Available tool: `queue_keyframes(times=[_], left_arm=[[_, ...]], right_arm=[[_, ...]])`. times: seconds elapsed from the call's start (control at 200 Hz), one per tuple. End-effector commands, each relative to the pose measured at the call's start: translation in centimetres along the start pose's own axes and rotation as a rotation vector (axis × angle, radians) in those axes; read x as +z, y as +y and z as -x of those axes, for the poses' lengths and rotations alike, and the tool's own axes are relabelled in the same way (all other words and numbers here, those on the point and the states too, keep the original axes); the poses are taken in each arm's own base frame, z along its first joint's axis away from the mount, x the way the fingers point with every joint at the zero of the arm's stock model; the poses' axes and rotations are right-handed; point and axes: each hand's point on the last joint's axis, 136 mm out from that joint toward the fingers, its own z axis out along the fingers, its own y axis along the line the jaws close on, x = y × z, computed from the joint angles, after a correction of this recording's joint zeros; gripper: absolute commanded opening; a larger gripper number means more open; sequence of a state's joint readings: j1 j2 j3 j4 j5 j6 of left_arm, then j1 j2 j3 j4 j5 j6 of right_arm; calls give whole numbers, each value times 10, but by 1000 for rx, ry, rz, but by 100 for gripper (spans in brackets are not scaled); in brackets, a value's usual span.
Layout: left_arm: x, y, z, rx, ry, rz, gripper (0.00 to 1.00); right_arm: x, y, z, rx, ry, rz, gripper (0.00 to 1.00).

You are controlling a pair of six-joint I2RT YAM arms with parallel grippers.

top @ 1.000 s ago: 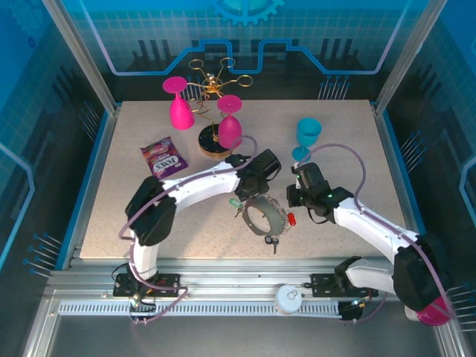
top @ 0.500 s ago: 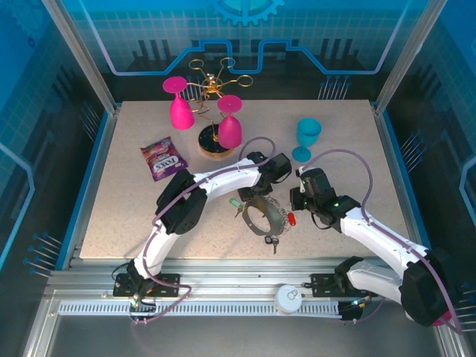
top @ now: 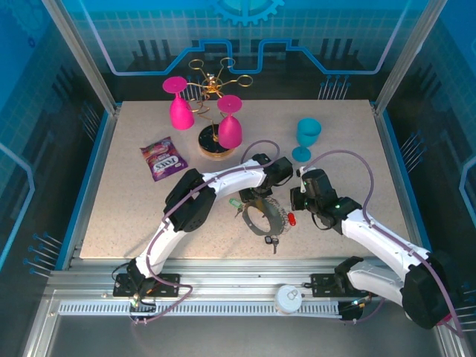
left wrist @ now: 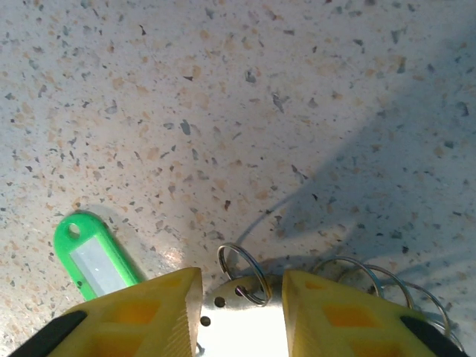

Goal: Put the keys on the keyring

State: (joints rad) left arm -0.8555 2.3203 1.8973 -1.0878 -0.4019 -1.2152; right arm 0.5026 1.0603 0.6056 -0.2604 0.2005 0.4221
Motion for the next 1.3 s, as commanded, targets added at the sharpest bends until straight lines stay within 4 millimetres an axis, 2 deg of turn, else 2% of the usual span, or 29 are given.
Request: queue_keyframes(times=[0.0, 0.135, 0.24, 0.32, 0.375, 0.545, 0.63, 0.755, 0.831, 0.951, 1.006, 1.091, 1.171, 1.291], left_arm=[[6, 8, 1, 0, -16, 53, 30], [9, 9, 2, 5, -24, 59, 22], [8, 10, 4, 11, -42, 60, 9], [2, 13, 10, 8, -70, 52, 0], [-6, 16, 17, 5, -106, 39, 0], [-52, 24, 46, 31, -297, -104, 0], [-84, 20, 59, 131, -410, -216, 0], [-125, 10, 65, 300, -538, -436, 0], [-153, 3, 63, 431, -624, -573, 0], [-190, -3, 53, 631, -736, -747, 0], [-197, -6, 44, 737, -760, -820, 0], [-203, -8, 24, 891, -704, -989, 0], [-210, -3, 16, 991, -721, -1077, 0], [-221, 10, 2, 1148, -839, -1199, 0]], right_arm=[[-1, -1, 4, 5, -20, 5, 13], [-2, -2, 4, 3, -19, 5, 12], [-2, -2, 3, 3, -18, 6, 12], [-3, -2, 4, 3, -21, 7, 11], [-3, -2, 4, 3, -23, 7, 11], [-5, 0, 6, -2, -33, 22, 10], [-8, 5, 9, -17, -47, 53, 8], [-16, 10, 19, -47, -96, 96, 3], [-23, 12, 27, -66, -134, 114, 0], [-33, 15, 39, -86, -185, 146, 0], [-37, 16, 46, -90, -208, 162, 0], [-38, 16, 51, -100, -224, 174, 0], [-40, 16, 57, -110, -243, 192, 0], [-49, 23, 70, -139, -308, 253, 0]])
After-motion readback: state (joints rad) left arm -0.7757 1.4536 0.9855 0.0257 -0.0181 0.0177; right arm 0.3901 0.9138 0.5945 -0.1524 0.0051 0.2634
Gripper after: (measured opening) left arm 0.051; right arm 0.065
